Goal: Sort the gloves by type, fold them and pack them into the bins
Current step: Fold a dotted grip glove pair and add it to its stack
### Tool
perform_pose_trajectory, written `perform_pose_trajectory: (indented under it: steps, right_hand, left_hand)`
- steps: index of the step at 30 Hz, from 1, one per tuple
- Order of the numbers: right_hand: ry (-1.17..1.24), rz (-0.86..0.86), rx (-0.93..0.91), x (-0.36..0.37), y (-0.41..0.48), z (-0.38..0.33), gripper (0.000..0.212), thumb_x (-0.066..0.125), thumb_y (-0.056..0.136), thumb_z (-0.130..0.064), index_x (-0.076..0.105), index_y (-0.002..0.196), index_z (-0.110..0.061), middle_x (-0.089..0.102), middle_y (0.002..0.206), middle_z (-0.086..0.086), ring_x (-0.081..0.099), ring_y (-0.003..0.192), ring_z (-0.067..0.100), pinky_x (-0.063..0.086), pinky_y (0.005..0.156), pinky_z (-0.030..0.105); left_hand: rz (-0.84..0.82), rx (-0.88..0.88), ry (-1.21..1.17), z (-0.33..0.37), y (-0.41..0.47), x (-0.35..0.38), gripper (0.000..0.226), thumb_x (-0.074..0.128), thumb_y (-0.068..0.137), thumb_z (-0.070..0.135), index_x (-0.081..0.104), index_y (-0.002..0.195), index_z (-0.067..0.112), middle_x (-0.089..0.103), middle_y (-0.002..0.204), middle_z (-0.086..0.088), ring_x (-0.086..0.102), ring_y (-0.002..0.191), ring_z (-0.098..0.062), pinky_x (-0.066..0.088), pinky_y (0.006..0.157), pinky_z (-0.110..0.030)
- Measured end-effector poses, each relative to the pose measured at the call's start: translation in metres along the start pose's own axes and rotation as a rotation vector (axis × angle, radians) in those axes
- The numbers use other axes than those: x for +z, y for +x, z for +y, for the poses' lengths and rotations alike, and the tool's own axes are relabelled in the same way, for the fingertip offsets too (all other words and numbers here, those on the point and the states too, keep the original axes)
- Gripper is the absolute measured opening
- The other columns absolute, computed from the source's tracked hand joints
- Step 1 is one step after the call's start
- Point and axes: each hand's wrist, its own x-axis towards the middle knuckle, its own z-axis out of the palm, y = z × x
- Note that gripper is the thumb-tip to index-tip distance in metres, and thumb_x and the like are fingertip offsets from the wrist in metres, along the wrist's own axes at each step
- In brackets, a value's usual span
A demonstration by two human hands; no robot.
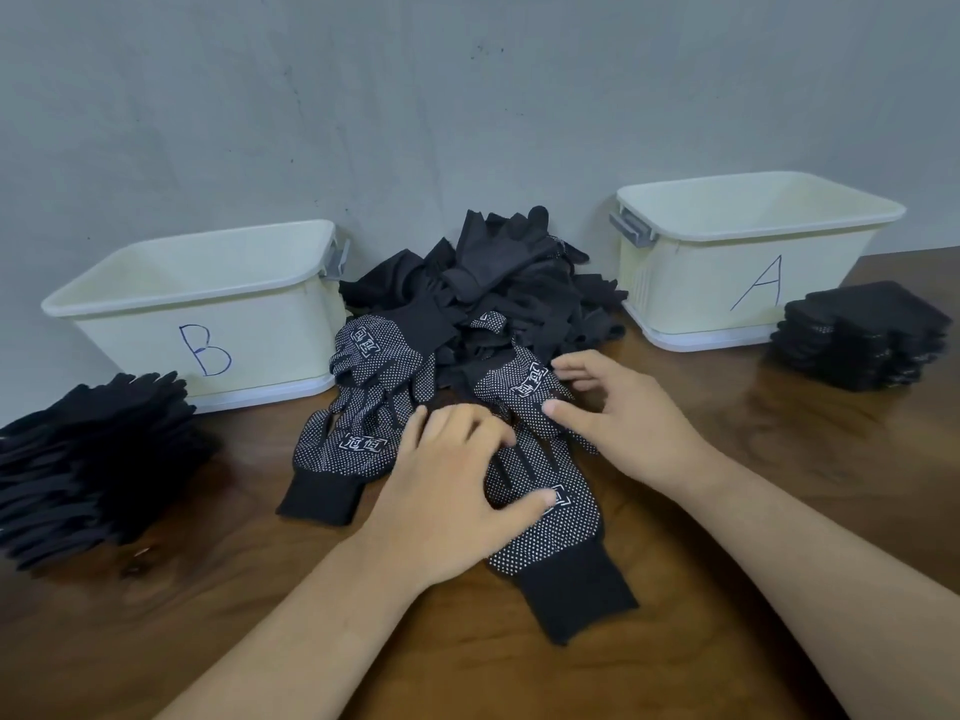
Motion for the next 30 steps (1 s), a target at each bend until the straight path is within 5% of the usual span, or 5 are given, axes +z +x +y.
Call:
perform_pose_trajectory:
  steps: [9,15,20,25,30]
  right_hand:
    - [0.109,-0.002,0.08,-0.003,0.007,-0.007,0.038,0.077,0.09,-0.022,0.075,0.124,-0.039,0.073,0.097,-0.014,0.067,0.09,0.0,0.052,0.088,0.022]
    - [0.109,-0.121,0.256,-0.021,0.004,-0.009,0.039,0.078,0.091,-0.05,0.074,0.124,-0.029,0.076,0.097,-0.012,0.07,0.093,0.002,0.051,0.088,0.027]
    - [0.069,-0.057,0.158,-0.016,0.0,-0.011,0.013,0.079,0.091,-0.041,0.081,0.087,-0.028,0.077,0.084,-0.008,0.07,0.078,0.01,0.056,0.085,0.036]
    - [0.506,0.02,0.025,-0.021,-0.005,-0.034,0.016,0.077,0.092,-0.035,0.073,0.091,-0.019,0.078,0.103,0.006,0.075,0.101,0.031,0.056,0.101,0.059]
    - [0.849,-0.101,-0.019,-0.028,-0.018,-0.063,0.005,0.065,0.103,-0.013,0.069,0.102,-0.01,0.078,0.1,0.012,0.074,0.092,0.024,0.06,0.083,0.036]
  left_hand:
    - [-0.204,0.237,-0.05,0.009,-0.007,-0.004,0.072,0.05,0.087,0.086,0.048,0.141,0.038,0.039,0.139,0.025,0.035,0.133,0.0,0.03,0.119,-0.034]
    - [-0.179,0.31,-0.044,0.012,-0.008,-0.006,0.064,0.051,0.089,0.085,0.056,0.133,0.039,0.046,0.134,0.028,0.042,0.129,0.001,0.034,0.112,-0.029]
    - [0.118,-0.003,-0.357,0.003,0.0,-0.006,0.022,0.051,0.105,0.054,0.065,0.105,0.037,0.063,0.107,0.02,0.058,0.108,-0.003,0.045,0.095,-0.029]
    - [0.118,-0.349,-0.677,-0.001,0.006,-0.009,0.022,0.054,0.105,0.052,0.071,0.114,0.041,0.072,0.113,0.026,0.062,0.108,0.013,0.041,0.093,-0.008]
    - [0.134,-0.322,-1.341,0.017,0.008,-0.019,0.04,0.056,0.101,0.057,0.074,0.125,0.031,0.074,0.132,0.005,0.066,0.129,-0.016,0.044,0.116,-0.046]
